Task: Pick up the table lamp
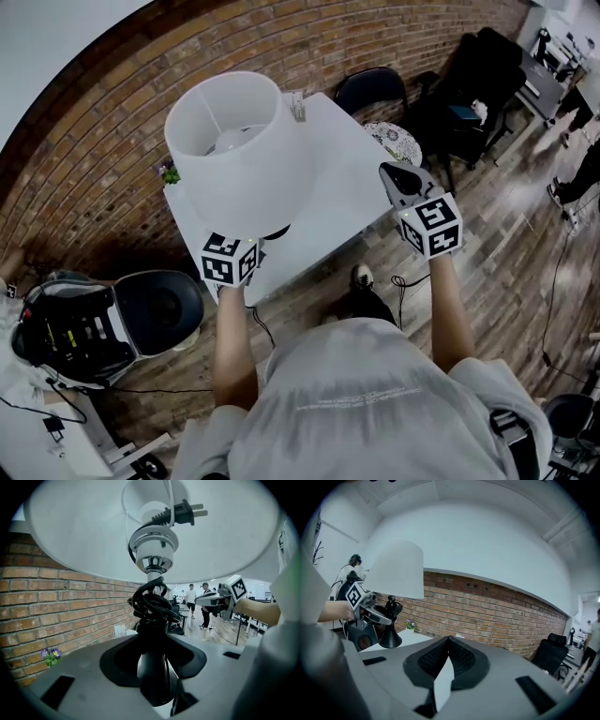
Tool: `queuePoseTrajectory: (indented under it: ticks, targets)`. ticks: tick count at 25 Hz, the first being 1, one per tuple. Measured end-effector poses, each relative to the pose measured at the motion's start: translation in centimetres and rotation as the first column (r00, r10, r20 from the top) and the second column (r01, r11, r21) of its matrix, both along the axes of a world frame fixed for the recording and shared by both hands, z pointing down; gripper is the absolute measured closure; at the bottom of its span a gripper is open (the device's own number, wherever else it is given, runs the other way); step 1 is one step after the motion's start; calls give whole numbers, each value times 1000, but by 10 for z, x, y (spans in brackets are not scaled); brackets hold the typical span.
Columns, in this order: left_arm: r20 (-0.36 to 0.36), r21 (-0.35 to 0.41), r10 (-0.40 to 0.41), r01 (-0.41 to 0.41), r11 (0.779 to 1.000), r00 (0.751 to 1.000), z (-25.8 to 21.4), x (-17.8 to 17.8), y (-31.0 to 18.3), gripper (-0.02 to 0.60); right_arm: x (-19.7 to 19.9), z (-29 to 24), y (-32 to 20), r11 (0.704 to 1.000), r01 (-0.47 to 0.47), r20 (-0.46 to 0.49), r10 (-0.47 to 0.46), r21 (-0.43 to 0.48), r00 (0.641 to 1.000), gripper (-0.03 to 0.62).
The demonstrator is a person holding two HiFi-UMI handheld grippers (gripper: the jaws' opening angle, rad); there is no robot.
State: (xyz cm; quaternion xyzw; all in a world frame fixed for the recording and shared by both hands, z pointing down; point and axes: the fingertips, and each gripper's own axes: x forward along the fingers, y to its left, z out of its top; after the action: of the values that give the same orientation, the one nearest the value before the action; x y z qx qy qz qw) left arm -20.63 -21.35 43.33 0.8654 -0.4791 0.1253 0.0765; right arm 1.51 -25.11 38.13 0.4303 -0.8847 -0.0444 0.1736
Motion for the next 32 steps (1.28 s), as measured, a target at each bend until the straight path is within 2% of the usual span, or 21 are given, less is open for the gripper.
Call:
queuePoseTrajectory:
  ticks: [13,32]
  targets:
    - [-35,7,6,-5,1000,999,-10,-1,-2,433,-7,-2,2,1000,14,-48,-14,7,999,592]
    - [-25,-18,-10,9,1000,1000,-1,-9,-17,433,-18,3,-13,999,45,-55,-46,-9,997,594]
